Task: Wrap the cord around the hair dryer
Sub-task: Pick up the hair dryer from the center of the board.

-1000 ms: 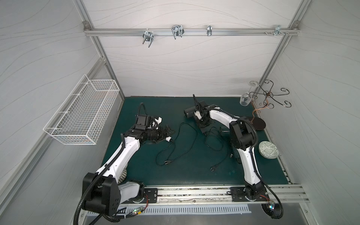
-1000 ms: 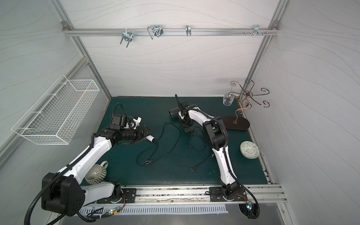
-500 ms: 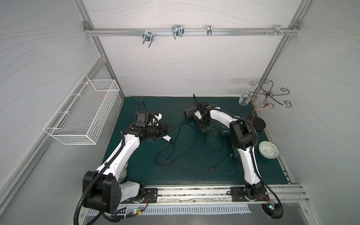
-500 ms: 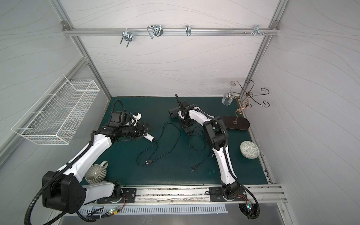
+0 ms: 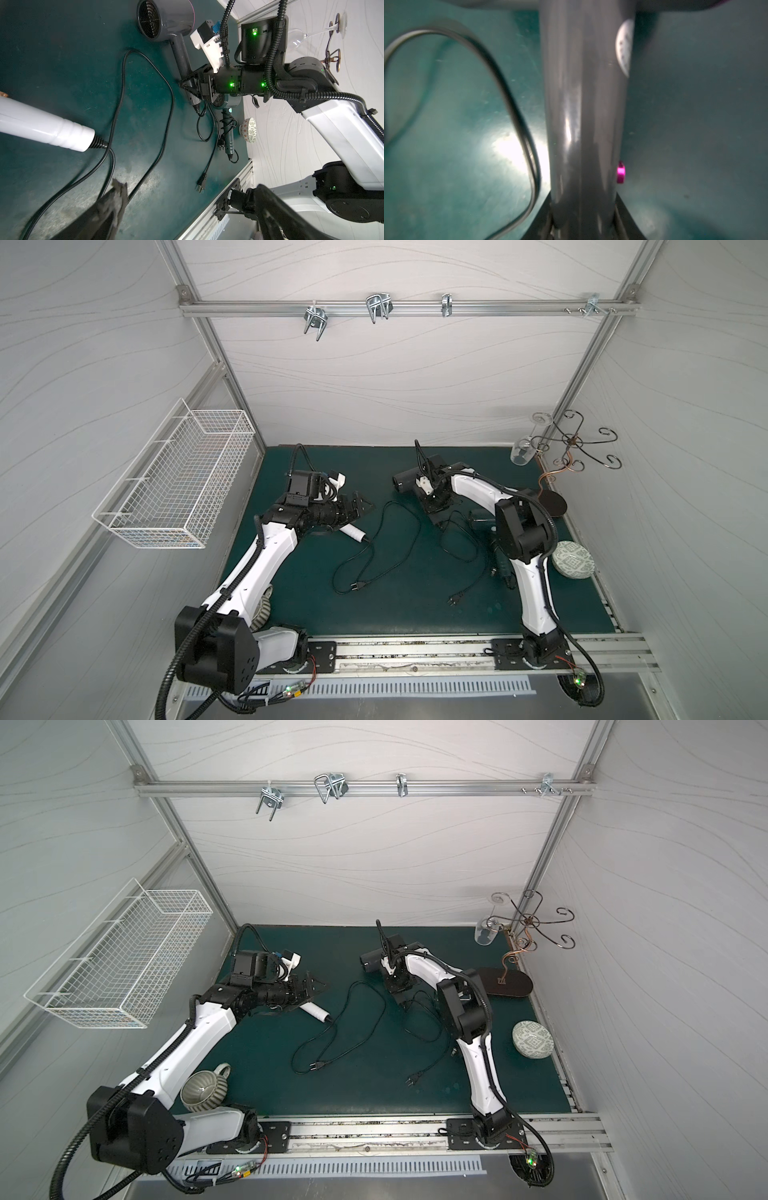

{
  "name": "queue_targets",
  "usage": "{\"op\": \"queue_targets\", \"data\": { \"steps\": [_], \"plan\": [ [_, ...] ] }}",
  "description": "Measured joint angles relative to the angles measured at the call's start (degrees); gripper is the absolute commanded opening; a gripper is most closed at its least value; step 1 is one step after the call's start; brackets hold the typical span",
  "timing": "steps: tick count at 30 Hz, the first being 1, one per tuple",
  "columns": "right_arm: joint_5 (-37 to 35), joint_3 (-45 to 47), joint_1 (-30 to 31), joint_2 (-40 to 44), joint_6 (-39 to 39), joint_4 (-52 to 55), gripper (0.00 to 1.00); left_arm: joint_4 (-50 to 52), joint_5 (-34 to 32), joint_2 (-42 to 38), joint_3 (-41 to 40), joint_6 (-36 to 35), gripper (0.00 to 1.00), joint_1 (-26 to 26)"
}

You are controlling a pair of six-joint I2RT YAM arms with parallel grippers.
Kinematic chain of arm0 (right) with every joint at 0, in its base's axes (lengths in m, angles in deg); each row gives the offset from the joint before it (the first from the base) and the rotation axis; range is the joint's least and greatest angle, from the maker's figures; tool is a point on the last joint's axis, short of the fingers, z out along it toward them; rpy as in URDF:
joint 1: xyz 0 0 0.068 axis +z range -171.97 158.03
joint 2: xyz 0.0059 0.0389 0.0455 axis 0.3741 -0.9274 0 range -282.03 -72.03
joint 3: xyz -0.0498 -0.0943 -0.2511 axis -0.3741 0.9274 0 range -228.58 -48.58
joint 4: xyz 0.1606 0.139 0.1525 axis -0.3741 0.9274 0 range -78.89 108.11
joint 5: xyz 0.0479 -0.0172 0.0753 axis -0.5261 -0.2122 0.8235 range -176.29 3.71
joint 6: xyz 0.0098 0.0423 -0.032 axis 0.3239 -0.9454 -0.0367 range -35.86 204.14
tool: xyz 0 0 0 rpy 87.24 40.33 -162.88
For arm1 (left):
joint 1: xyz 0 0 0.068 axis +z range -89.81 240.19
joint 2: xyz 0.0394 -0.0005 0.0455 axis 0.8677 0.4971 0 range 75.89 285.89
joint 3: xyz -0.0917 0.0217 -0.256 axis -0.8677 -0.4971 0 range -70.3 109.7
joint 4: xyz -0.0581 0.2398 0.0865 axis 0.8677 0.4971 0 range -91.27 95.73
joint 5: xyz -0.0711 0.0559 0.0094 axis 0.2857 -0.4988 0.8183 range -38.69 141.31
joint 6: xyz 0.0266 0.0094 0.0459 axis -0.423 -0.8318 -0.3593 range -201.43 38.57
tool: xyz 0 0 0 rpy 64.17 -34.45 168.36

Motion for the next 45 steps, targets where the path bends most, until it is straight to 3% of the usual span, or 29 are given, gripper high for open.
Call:
{"op": "queue_targets", "data": {
  "steps": [25,45],
  "plan": [
    [5.2,9.7,5.4,20.5,6.7,-1.7,0.0,-1.1,4.6,1.8,1.0,-0.9,0.98,3.7],
    [5.3,33.5,9.6,44.3,31.0,-11.2,0.0,-0.8,9.0,1.8,4.7,-4.5,0.98,4.0]
  ]
}}
